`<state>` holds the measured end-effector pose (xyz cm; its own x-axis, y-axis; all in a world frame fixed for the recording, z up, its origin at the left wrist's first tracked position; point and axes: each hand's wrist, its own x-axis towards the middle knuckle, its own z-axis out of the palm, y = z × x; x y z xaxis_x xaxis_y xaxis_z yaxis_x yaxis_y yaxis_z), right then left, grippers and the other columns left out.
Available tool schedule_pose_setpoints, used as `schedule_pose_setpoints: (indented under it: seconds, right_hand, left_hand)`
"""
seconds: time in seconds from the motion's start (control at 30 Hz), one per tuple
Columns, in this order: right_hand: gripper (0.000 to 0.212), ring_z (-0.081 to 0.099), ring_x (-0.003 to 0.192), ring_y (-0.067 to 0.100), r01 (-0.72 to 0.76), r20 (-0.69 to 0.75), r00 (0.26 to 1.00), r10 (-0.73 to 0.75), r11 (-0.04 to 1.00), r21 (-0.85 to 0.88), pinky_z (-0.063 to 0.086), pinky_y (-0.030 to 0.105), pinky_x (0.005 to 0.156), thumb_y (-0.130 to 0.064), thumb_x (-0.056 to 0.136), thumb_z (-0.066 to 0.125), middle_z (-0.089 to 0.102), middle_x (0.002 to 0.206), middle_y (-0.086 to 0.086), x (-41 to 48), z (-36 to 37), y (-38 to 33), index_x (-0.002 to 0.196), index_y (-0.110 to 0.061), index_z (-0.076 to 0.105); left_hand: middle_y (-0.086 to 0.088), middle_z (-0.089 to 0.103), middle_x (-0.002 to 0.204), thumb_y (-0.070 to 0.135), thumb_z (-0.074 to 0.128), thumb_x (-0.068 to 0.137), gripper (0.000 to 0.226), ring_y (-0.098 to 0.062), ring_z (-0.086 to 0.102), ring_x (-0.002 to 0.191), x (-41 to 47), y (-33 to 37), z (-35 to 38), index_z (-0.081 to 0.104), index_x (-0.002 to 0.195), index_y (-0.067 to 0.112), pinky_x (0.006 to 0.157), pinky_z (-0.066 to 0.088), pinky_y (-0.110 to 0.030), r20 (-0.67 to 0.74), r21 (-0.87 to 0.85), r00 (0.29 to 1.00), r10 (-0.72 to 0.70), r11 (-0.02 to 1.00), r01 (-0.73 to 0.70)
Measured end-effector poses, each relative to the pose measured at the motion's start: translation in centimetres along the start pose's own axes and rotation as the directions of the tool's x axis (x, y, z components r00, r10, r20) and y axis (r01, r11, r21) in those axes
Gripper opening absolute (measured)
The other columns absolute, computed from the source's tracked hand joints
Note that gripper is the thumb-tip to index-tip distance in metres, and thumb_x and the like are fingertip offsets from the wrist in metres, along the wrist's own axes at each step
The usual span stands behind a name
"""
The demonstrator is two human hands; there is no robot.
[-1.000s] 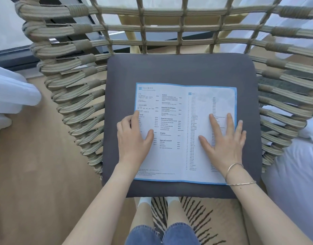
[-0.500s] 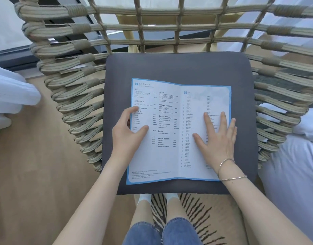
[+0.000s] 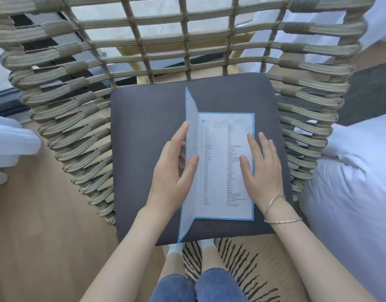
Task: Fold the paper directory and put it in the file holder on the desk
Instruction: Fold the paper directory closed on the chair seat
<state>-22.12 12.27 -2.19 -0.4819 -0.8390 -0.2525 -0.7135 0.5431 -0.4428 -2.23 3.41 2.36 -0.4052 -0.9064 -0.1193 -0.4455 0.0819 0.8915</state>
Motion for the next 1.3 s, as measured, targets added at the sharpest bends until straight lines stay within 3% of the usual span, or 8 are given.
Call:
schedule_pose_setpoints:
  seconds: [0.1, 0.27, 0.43, 0.53, 0.73, 1.03, 1.3]
  right_hand:
    - [0.06, 0.022, 0.15, 0.034, 0.031, -0.078, 0.997, -0.023, 0.995, 0.095, 0.021, 0.051, 0.121, -0.043, 0.099, 0.027, 0.031, 0.161, 0.013, 0.0, -2.3, -0.1, 0.152, -0.016, 0.035]
    - [0.057, 0.028, 0.148, 0.033, 0.108, -0.164, 0.983, -0.083, 0.983, 0.149, 0.022, 0.048, 0.121, -0.036, 0.1, 0.03, 0.035, 0.158, 0.016, 0.3, -3.9, 0.1, 0.15, -0.01, 0.038]
    - [0.056, 0.026, 0.149, 0.034, 0.14, -0.134, 0.982, -0.13, 0.988, 0.067, 0.021, 0.051, 0.12, -0.034, 0.099, 0.034, 0.035, 0.159, 0.012, 0.7, -1.2, 1.0, 0.151, -0.014, 0.036]
    - [0.056, 0.023, 0.15, 0.032, 0.164, -0.067, 0.983, -0.168, 0.984, -0.07, 0.015, 0.051, 0.121, -0.033, 0.098, 0.035, 0.032, 0.161, 0.008, 1.0, 1.7, 2.1, 0.153, -0.018, 0.034]
    - [0.056, 0.025, 0.15, 0.032, 0.182, -0.015, 0.982, -0.19, 0.96, -0.214, 0.013, 0.051, 0.12, -0.032, 0.098, 0.037, 0.033, 0.161, 0.006, 2.0, 6.3, 4.5, 0.152, -0.02, 0.036]
    - [0.056, 0.026, 0.149, 0.032, 0.185, -0.055, 0.976, -0.21, 0.937, -0.296, 0.012, 0.05, 0.12, -0.033, 0.098, 0.034, 0.033, 0.161, 0.005, 2.4, 8.0, 5.3, 0.153, -0.02, 0.034]
    - [0.058, 0.024, 0.15, 0.031, 0.159, 0.097, 0.986, -0.134, 0.929, -0.335, 0.016, 0.053, 0.12, -0.035, 0.098, 0.03, 0.029, 0.162, 0.004, 2.3, 6.3, 4.1, 0.155, -0.021, 0.03]
  left_hand:
    - [0.023, 0.056, 0.113, 0.044, 0.041, 0.098, 0.052, -0.009, 0.059, 0.098, -0.2, 1.3, 2.5, 0.023, 0.146, 0.05, 0.079, 0.042, -0.007, 0.087, -0.026, 0.996, -0.034, 0.999, 0.036]
    - [0.002, 0.056, 0.13, 0.025, 0.046, 0.099, 0.046, -0.013, 0.05, 0.118, 0.0, 1.0, 6.3, 0.041, 0.144, 0.017, 0.101, 0.041, -0.033, 0.217, 0.151, 0.976, -0.014, 0.988, -0.019]
    - [-0.016, 0.052, 0.14, 0.01, 0.056, 0.092, 0.049, -0.031, 0.046, 0.129, 0.7, -1.7, 8.9, 0.047, 0.14, 0.001, 0.106, 0.038, -0.048, 0.261, 0.351, 0.965, 0.032, 0.928, -0.126]
    - [-0.02, 0.039, 0.151, 0.017, 0.059, 0.092, 0.057, -0.036, 0.034, 0.14, 1.0, -4.1, 9.9, 0.041, 0.145, 0.005, 0.115, 0.028, -0.049, 0.249, 0.437, 0.968, 0.045, 0.886, -0.153]
    - [-0.008, 0.026, 0.16, 0.036, 0.038, 0.097, 0.061, -0.027, 0.021, 0.148, 2.0, -8.9, 11.4, 0.028, 0.152, 0.011, 0.12, 0.01, -0.047, 0.269, 0.605, 0.957, 0.106, 0.754, -0.254]
    - [-0.008, 0.02, 0.161, 0.038, 0.028, 0.101, 0.061, -0.025, 0.015, 0.15, 2.1, -11.7, 12.7, 0.021, 0.154, 0.01, 0.121, 0.008, -0.047, 0.274, 0.697, 0.95, 0.148, 0.651, -0.302]
    - [-0.009, 0.022, 0.161, 0.036, 0.03, 0.099, 0.06, -0.026, 0.017, 0.149, 2.2, -9.9, 12.0, 0.025, 0.152, 0.008, 0.119, 0.016, -0.051, 0.3, 0.711, 0.951, 0.071, 0.648, -0.272]
